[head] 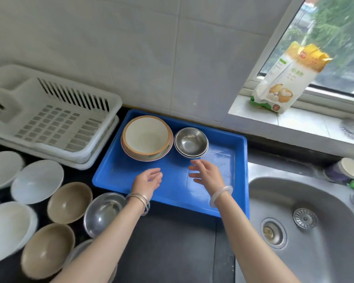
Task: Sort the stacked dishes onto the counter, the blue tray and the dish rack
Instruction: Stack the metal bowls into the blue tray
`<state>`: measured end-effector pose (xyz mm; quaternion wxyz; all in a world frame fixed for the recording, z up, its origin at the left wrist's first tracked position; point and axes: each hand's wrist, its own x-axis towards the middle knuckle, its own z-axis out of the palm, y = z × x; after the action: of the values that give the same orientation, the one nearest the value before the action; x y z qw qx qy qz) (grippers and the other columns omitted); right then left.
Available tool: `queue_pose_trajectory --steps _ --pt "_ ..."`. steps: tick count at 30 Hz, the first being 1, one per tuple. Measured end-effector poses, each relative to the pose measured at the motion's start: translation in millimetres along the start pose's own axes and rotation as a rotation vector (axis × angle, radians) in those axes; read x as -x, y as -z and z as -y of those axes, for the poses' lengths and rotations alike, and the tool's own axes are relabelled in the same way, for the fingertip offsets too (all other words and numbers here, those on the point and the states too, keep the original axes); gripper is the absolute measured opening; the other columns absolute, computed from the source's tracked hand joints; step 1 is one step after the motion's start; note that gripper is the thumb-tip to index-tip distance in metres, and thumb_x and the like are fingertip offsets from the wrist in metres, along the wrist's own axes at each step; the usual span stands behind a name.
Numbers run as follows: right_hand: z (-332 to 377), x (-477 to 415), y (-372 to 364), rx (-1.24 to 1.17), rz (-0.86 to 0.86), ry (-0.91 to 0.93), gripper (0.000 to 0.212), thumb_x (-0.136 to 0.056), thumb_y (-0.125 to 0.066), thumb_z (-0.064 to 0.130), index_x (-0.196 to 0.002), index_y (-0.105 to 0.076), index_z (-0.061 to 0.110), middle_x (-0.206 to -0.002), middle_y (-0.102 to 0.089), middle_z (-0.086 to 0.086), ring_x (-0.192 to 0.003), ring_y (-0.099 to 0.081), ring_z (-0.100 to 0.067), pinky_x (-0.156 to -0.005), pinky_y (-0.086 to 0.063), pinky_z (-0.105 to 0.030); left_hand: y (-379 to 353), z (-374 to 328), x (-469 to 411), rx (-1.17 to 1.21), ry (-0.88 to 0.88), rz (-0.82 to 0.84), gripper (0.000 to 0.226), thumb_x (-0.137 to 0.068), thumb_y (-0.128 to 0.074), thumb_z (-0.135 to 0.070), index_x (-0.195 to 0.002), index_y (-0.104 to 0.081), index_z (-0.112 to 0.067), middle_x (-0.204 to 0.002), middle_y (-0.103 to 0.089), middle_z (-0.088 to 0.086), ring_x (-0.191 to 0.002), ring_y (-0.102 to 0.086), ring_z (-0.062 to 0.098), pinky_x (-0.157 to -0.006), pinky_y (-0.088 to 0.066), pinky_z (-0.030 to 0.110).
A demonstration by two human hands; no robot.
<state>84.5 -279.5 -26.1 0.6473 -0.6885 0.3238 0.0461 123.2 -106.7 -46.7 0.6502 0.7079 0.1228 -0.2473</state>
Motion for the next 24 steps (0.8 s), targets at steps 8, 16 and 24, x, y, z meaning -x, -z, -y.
queue_pose_trajectory --steps 8,16,24 --pt "-60 80 -80 0.294 0.288 -0.039 0.017 -0.091 -0.047 0.031 -0.088 -0.064 0.031 -0.081 -0.069 0.009 -0.060 -0.062 -0.005 -0.070 -0.052 -0.026 105 59 86 -0.336 0.012 -0.190 0.022 -0.083 -0.063 -0.004 -0.104 -0.066 -0.010 -0.103 -0.069 0.008 -0.091 -0.061 0.015 -0.079 -0.045 0.014" --pt "-82 73 -145 0.578 0.297 -0.065 0.045 -0.089 -0.053 0.038 -0.131 -0.047 0.022 -0.112 -0.067 -0.002 -0.093 -0.067 -0.024 -0.089 -0.053 -0.039 145 83 103 -0.635 -0.060 -0.342 0.034 -0.083 -0.059 -0.002 -0.113 -0.062 -0.018 -0.118 -0.064 0.004 -0.103 -0.062 0.020 -0.085 -0.047 0.028" --pt "-84 61 -158 0.302 0.229 -0.197 0.016 -0.090 -0.054 0.011 -0.103 -0.063 0.017 -0.078 -0.066 0.002 -0.061 -0.070 -0.011 -0.073 -0.061 -0.034 150 82 98 -0.655 -0.070 -0.357 0.039 -0.083 -0.044 0.006 -0.111 -0.056 -0.018 -0.112 -0.058 -0.004 -0.086 -0.061 0.023 -0.081 -0.052 0.036"
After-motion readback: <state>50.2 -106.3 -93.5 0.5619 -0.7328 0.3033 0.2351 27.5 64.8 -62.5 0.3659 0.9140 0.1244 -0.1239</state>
